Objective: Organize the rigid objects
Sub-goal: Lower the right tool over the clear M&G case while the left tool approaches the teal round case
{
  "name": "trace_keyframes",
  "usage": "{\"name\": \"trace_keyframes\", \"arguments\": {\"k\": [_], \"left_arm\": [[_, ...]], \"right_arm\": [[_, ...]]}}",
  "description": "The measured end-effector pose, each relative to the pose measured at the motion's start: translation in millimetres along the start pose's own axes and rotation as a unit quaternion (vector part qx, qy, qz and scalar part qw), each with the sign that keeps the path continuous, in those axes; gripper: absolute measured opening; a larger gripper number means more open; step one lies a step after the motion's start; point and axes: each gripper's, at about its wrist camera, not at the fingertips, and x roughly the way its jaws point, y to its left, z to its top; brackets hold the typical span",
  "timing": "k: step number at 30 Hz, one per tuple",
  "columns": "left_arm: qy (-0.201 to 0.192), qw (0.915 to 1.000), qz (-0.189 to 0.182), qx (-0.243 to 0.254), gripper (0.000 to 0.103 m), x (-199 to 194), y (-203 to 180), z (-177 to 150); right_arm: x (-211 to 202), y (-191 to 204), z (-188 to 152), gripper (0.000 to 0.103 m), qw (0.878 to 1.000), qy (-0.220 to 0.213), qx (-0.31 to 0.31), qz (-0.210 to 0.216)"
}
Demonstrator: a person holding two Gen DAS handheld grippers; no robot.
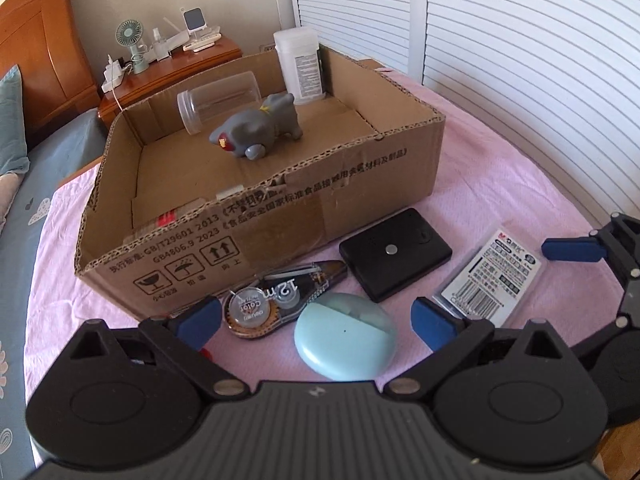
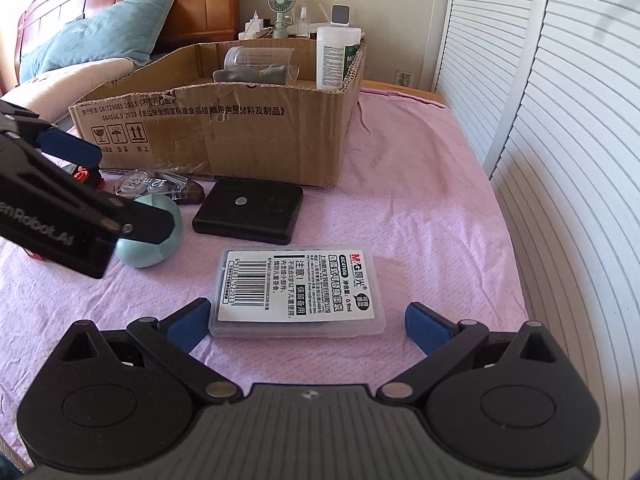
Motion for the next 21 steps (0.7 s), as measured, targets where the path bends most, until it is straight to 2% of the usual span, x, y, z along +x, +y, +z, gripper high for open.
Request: {"name": "trace_keyframes", "arguments": {"k": [5,8,11,14,17,21], "left_arm": [[0.021,0.9991,0.035,0.008,0.101,10,-5,0],[0.034,0.9985,0.043,-0.003,0.101,6,0,-3],[0.047,0.9965,0.068,-0.005,0.101,0,1,-8],[0.043,0.9950,0.089,-0.013,0.100,-11,1,-12],[0.025,0.9967,0.067,-0.039,0.097,-26,0,-14],[0.024,0.9960,0.026,-0.083,0.079,-32,-3,-16]], "right_arm": [[-1,-1,-1,0.103,1.000,-0.003,-0.004,0.004],[-1,-2,-2,0.103,1.000,-0.004,-0.009,0.009],[-2,-3,-3,0.103,1.000,-0.005,-0.014,0.013],[-3,-4,-3,0.103,1.000,-0.006,-0.017,0.017],[-3,-4,-5,0.103,1.000,-0.008,-0.021,0.020],[-4,-5,-6,0.103,0.999,-0.009,-0.024,0.022]]}}
